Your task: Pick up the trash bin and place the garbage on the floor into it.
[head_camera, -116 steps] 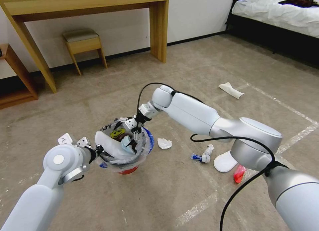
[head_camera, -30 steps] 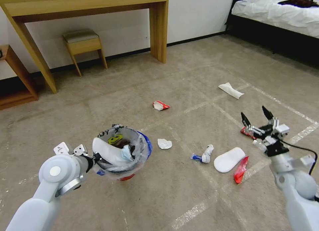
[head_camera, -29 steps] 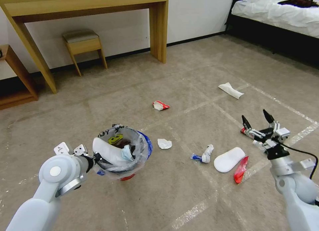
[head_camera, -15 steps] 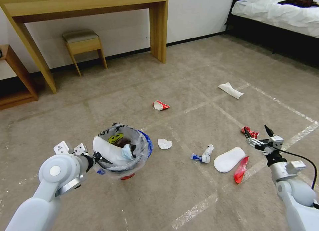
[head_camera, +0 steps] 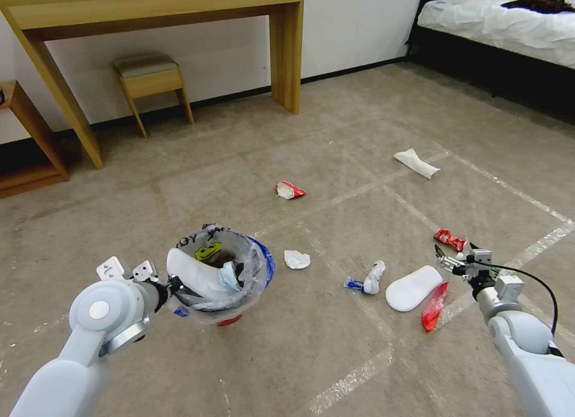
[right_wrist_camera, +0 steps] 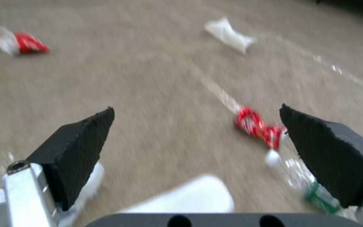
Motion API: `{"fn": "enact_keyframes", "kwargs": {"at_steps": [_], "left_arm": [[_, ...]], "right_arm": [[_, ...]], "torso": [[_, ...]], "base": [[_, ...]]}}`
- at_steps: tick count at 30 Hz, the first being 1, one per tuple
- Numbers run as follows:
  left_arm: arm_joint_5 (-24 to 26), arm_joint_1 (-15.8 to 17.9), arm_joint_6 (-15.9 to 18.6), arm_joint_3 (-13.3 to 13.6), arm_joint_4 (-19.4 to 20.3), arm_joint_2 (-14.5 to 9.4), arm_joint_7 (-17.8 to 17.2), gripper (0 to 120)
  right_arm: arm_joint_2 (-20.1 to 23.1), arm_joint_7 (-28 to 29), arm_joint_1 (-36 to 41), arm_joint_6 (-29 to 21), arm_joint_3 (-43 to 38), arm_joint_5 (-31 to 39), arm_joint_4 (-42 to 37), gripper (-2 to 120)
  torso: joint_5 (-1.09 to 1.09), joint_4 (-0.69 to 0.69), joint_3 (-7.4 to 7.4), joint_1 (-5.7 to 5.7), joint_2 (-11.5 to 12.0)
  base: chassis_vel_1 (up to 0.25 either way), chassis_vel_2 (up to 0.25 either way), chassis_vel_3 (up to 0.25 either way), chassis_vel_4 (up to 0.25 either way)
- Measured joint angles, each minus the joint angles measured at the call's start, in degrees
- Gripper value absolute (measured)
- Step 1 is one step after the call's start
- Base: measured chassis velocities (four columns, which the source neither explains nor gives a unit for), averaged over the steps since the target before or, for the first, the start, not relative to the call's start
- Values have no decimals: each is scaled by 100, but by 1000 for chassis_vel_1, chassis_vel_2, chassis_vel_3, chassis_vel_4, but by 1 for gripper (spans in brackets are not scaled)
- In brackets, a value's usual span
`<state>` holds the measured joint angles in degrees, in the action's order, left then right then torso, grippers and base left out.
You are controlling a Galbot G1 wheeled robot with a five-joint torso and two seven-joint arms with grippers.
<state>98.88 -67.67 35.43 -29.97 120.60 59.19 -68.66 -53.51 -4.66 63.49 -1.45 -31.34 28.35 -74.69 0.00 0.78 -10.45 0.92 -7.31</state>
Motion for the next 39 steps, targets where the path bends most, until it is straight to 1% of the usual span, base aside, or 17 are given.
{"fn": "enact_keyframes", "kwargs": {"at_steps": [1, 8, 10, 11, 13, 14, 16, 17, 18, 19, 20, 22, 23, 25, 26, 29, 39], "left_arm": [[-1, 0, 0, 8, -10, 0, 1, 4], [-4, 15, 0, 46, -43, 3, 3, 4], [-16, 20, 0, 64, -66, 8, 4, 4], [-16, 20, 0, 64, -66, 8, 4, 4], [-34, 20, 0, 88, -85, 14, 6, 4], [-34, 20, 0, 88, -85, 14, 6, 4], [-53, 30, -1, 126, -106, 23, 7, 4], [-53, 30, -1, 126, -106, 23, 7, 4], [-56, 39, -1, 139, -117, 24, 8, 4], [-59, 63, -1, 155, -139, 24, 8, 4], [-59, 63, -1, 155, -139, 24, 8, 4], [-59, 95, -2, 179, -162, 24, 9, 4], [-59, 95, -2, 179, -162, 24, 9, 4], [-60, 109, -4, 198, -170, 18, 9, 4], [-60, 109, -4, 198, -170, 18, 9, 4], [-59, 101, -4, 210, -187, 2, 11, 4], [-29, 93, -4, 209, -197, -70, 19, 4]], "right_arm": [[69, 102, -17, -180, 87, 58, 13, 100], [274, 164, -194, -535, 307, 104, 241, 100], [408, 237, -245, -859, 365, 253, 230, 100], [408, 237, -245, -859, 365, 253, 230, 100], [549, 274, -254, -1151, 409, 428, 159, 100], [549, 274, -254, -1151, 409, 428, 159, 100], [735, 398, -209, -1507, 439, 737, -5, 100], [735, 398, -209, -1507, 439, 737, -5, 100], [807, 551, -179, -1677, 464, 963, -94, 100], [912, 873, -164, -1986, 512, 1510, -236, 100], [912, 873, -164, -1986, 512, 1510, -236, 100], [992, 1229, -191, -2322, 575, 2175, -344, 100], [992, 1229, -191, -2322, 575, 2175, -344, 100], [996, 1413, -216, -2487, 612, 2517, -369, 100], [996, 1413, -216, -2487, 612, 2517, -369, 100], [913, 1660, -215, -2710, 659, 2779, -369, 100], [698, 1883, -446, -2776, 900, 2811, -18, 100]], "torso": [[0, 0, 0, 0, 0], [1, 0, 0, 0, 0], [1, -1, 0, 0, 0], [1, -1, 0, 0, 0], [1, -1, 0, 0, 0], [1, -1, 0, 0, 0], [-1, -1, 0, 0, 0], [-1, -1, 0, 0, 0], [0, 0, 0, 0, 0], [0, 1, 0, 0, 0], [0, 1, 0, 0, 0], [-1, 0, 0, 0, 0], [-1, 0, 0, 0, 0], [0, -1, 0, 0, 0], [0, -1, 0, 0, 0], [1, 0, 0, 0, 0], [0, -1, 0, 0, 0]], "base": [[0, 0, 0, 0], [0, 0, 0, 0], [0, 0, 0, 0], [0, 0, 0, 0], [0, 0, 0, 0], [0, 0, 0, 0], [0, 0, 0, 0], [0, 0, 0, 0], [0, 0, 0, 0], [0, 0, 0, 0], [0, 0, 0, 0], [0, 0, 0, 0], [0, 0, 0, 0], [0, 0, 0, 0], [0, 0, 0, 0], [0, 0, 0, 0], [0, 0, 0, 0]]}}
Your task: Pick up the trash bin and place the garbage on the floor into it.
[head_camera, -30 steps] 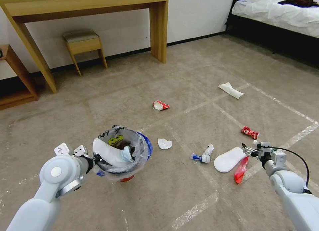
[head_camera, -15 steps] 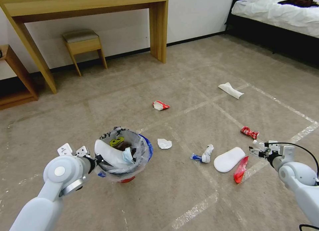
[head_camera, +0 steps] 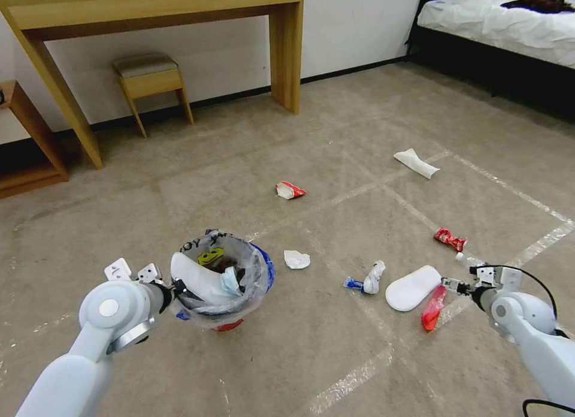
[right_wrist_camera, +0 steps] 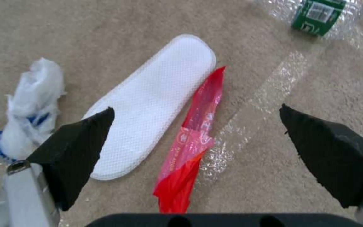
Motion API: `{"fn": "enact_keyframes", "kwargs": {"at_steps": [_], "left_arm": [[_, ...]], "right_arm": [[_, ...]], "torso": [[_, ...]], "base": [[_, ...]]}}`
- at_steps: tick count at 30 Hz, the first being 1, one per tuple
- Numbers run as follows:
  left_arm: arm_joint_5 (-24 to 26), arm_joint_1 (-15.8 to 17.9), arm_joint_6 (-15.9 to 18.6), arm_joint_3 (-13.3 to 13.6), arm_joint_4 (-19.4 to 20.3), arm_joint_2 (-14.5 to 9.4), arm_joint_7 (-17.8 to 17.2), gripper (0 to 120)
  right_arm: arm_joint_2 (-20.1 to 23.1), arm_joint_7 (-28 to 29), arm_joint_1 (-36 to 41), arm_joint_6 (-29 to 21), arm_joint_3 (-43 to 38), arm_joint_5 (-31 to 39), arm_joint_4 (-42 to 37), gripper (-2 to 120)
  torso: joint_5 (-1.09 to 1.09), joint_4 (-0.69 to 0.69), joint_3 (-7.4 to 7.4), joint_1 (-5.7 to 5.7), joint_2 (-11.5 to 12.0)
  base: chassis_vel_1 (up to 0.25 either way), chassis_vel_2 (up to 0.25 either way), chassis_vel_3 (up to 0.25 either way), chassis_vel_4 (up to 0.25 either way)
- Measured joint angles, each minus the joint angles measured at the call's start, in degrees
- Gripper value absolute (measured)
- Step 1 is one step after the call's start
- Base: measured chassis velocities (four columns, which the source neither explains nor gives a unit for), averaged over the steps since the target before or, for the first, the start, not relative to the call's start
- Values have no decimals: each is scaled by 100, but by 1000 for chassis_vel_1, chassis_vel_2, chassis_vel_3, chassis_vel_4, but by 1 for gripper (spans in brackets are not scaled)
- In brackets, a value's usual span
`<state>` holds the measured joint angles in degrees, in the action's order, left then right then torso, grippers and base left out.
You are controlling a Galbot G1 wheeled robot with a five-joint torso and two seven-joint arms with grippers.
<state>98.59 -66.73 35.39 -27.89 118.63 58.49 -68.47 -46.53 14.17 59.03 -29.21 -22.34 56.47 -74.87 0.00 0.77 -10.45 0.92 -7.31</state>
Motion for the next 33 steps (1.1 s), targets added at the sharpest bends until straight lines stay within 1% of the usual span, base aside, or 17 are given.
{"fn": "enact_keyframes", "kwargs": {"at_steps": [16, 28, 33], "left_arm": [[-45, -82, 2, -18, 1, 55, 3, 4], [-54, -104, 3, -32, 14, 61, 5, 4], [-73, -104, 3, -13, -3, 78, 5, 4]], "right_arm": [[-170, 459, -352, -13, 342, 141, 701, 99], [-272, 419, -426, -61, 433, 103, 1060, 99], [-318, 406, -473, -78, 525, 81, 1160, 97]], "torso": [[0, 0, 1, 0, 0], [0, 1, 1, 0, 0], [0, 1, 1, 0, 0]], "base": [[0, 0, 0, 0], [0, 0, 0, 0], [0, 0, 0, 0]]}}
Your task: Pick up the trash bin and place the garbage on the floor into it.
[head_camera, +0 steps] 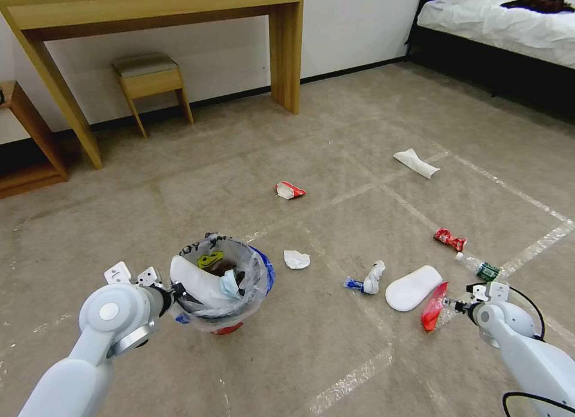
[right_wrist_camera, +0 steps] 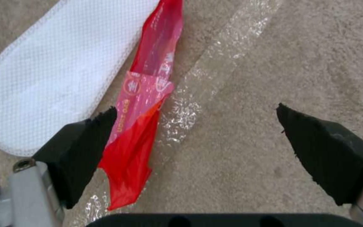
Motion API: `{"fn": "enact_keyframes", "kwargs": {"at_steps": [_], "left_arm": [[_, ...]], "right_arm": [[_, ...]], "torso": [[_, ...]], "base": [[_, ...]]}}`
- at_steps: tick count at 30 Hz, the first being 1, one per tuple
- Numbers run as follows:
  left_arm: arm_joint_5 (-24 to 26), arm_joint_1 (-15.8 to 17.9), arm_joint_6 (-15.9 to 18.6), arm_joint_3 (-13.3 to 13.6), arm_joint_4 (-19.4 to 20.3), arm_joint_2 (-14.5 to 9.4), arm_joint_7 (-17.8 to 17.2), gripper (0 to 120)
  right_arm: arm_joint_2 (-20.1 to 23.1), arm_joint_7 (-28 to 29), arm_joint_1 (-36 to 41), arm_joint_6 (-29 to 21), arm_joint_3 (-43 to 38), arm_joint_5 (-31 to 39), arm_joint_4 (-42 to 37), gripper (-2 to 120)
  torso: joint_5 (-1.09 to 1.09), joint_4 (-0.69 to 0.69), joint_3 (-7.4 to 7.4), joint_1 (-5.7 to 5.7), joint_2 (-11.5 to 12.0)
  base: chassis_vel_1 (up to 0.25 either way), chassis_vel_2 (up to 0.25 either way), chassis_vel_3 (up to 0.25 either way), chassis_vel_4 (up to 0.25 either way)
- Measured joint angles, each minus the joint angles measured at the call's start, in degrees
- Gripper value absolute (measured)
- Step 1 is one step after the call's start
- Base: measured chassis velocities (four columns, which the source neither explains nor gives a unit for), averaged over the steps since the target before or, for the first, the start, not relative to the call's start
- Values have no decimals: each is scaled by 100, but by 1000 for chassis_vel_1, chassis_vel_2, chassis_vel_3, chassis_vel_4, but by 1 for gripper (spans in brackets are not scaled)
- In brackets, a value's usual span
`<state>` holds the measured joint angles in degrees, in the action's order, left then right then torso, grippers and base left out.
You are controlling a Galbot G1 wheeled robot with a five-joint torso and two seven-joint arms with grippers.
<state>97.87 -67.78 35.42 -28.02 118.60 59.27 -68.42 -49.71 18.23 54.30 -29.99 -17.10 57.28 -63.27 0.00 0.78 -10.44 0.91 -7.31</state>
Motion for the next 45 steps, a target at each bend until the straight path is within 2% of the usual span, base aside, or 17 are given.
{"fn": "enact_keyframes", "kwargs": {"at_steps": [8, 45], "left_arm": [[6, 36, 0, 25, -36, -21, 0, 4], [-49, 12, 21, 76, -113, 17, 58, 4]], "right_arm": [[-98, -59, -138, -39, 153, -30, 260, 92], [-504, -200, -556, -17, 489, -120, 724, 92]], "torso": [[0, 0, 0, 0, 0], [0, 0, -1, 0, 0]], "base": [[0, 0, 0, 0], [0, 0, 0, 0]]}}
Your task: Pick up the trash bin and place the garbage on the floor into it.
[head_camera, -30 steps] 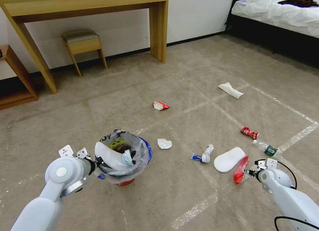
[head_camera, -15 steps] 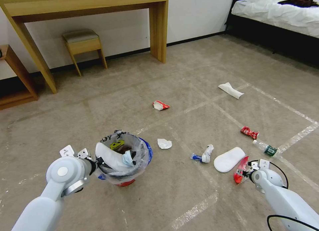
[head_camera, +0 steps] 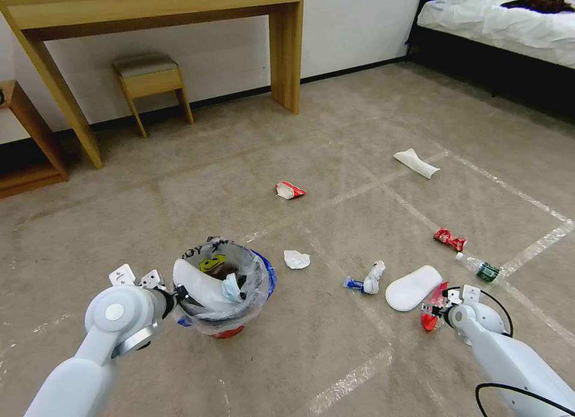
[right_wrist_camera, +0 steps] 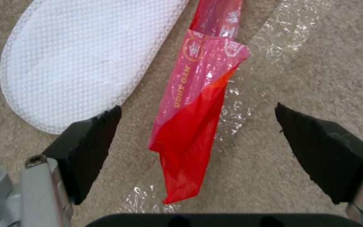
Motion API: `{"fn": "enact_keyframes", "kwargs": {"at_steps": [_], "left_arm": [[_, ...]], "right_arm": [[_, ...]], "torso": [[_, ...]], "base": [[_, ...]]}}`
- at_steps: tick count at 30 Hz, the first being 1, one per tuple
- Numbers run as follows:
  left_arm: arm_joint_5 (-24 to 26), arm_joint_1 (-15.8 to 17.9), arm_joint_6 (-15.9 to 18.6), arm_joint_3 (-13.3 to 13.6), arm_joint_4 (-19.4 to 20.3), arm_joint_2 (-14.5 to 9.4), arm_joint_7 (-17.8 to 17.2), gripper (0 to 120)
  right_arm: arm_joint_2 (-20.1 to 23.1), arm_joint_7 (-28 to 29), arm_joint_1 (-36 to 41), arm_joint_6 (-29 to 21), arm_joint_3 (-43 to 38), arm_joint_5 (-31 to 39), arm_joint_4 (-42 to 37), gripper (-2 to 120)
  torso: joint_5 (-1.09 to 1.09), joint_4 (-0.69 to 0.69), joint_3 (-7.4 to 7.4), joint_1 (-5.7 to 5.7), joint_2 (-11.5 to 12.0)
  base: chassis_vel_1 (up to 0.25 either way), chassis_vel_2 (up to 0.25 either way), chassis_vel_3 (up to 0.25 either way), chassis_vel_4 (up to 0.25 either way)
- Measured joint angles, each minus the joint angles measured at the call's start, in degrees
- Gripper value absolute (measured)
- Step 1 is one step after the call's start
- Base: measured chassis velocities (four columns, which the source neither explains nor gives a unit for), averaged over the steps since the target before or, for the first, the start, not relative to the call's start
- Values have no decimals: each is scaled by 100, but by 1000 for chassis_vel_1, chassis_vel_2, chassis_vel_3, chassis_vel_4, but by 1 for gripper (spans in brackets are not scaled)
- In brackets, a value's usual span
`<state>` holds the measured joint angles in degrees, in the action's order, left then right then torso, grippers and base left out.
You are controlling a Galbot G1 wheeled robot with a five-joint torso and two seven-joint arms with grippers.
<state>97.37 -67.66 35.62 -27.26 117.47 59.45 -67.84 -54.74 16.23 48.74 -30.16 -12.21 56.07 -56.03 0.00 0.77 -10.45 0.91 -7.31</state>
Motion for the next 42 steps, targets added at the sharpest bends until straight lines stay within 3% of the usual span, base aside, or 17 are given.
{"fn": "enact_keyframes", "kwargs": {"at_steps": [42], "left_arm": [[-40, 141, 16, 121, -213, 40, 59, 4]], "right_arm": [[-188, -170, -506, 89, 67, -211, 909, 88]], "torso": [[0, 0, 0, 0, 0]], "base": [[0, 0, 0, 0]]}}
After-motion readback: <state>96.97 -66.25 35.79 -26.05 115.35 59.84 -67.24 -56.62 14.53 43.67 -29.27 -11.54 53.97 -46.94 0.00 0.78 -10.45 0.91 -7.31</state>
